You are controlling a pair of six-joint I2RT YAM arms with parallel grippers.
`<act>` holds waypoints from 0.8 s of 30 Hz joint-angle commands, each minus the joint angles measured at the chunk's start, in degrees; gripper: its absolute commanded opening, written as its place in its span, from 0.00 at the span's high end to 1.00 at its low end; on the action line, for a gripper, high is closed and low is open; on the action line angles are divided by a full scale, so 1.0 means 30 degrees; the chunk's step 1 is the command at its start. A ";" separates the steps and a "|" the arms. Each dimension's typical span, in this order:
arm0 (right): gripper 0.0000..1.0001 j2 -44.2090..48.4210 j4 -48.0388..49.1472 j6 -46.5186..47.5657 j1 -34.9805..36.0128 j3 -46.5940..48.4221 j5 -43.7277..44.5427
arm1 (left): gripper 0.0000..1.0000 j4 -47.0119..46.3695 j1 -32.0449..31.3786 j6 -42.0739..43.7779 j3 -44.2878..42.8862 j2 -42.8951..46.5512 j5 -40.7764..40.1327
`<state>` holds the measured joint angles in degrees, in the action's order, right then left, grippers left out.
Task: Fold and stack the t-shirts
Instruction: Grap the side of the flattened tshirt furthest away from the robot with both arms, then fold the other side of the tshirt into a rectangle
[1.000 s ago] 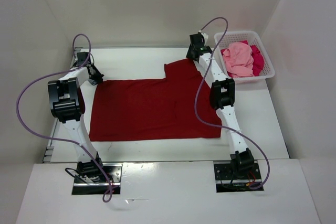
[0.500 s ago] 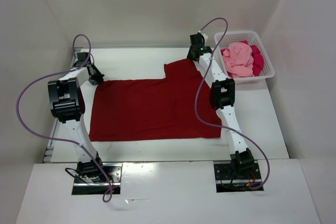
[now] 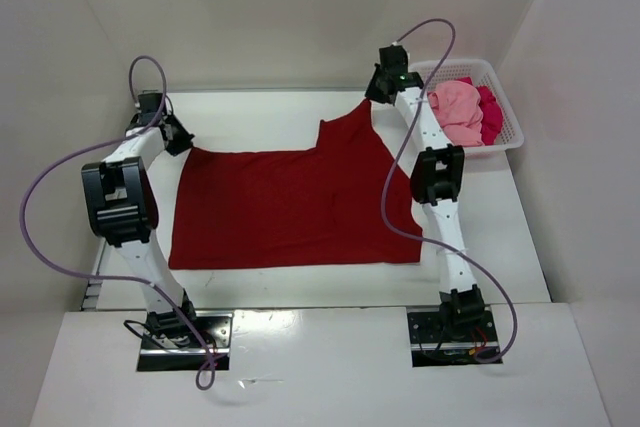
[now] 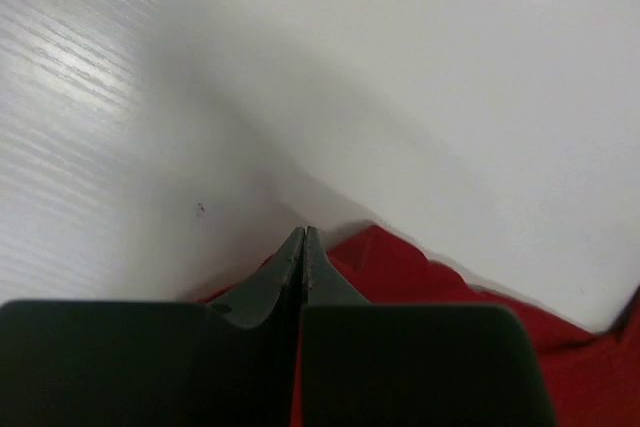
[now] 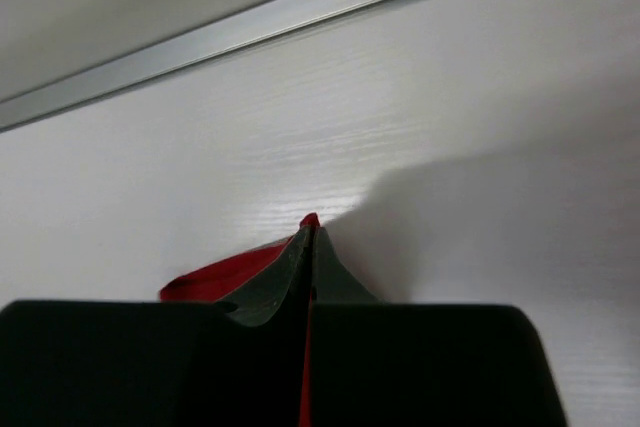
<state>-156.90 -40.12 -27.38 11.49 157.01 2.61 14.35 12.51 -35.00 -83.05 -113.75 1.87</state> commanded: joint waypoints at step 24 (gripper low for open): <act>1.00 2.3116 0.3236 -0.1361 -0.0284 -2.8275 -0.2189 | 1.00 0.0985 0.1249 -0.0812 0.8696 1.0845 0.0642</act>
<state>-94.08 -32.62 -29.89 10.98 76.47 -3.88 15.31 15.84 -36.51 -58.92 -84.86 5.13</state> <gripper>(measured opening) 0.003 0.001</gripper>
